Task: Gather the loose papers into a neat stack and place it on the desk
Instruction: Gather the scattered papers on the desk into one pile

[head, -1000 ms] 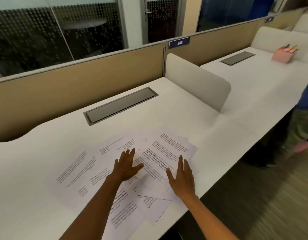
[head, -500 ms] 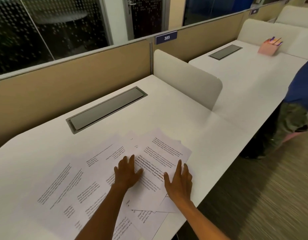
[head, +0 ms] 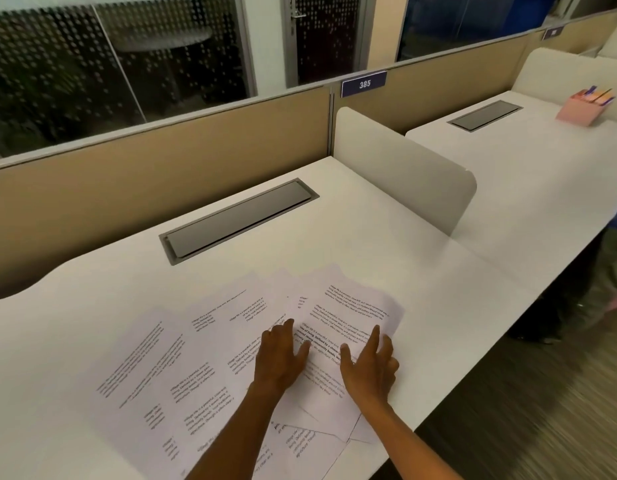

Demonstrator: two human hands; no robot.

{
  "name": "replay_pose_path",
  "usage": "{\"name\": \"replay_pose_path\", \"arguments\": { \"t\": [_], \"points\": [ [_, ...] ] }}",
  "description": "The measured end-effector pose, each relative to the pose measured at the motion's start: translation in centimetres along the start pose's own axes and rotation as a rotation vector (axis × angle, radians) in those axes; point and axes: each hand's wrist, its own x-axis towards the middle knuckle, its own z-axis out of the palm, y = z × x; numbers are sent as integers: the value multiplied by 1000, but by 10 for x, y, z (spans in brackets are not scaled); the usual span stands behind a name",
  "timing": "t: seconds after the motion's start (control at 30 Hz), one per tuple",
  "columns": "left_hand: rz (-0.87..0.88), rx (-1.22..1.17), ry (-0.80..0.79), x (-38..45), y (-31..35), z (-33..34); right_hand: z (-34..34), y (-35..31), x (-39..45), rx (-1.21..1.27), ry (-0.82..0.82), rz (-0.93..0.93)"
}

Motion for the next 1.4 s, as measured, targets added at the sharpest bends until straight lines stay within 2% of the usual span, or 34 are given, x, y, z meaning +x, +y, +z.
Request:
{"name": "replay_pose_path", "arguments": {
  "t": [0.23, 0.47, 0.7, 0.8, 0.93, 1.13, 1.3, 1.4],
  "points": [
    [-29, -73, 114, -3, 7, -7, -5, 0, 15, 257, -9, 80],
    [-103, 24, 122, -12, -3, -11, -13, 3, 34, 478, -34, 72],
    [-261, 97, 315, -25, -51, -41, -21, 7, 52, 349, -48, -10],
    [-340, 98, 325, -34, -73, -51, -20, 8, 54, 278, -38, -48],
    [-291, -9, 293, -43, -83, -47, -16, 5, 55, 255, -55, -62],
    [-183, -235, 271, -40, -58, -31, -17, 0, 53, 315, -131, -120],
    [-305, -552, 259, -29, -34, -29, -26, 4, 50, 552, -341, -169],
    [-367, -708, 241, -27, -28, -32, -31, 4, 48, 613, -488, -197]
  ]
}}
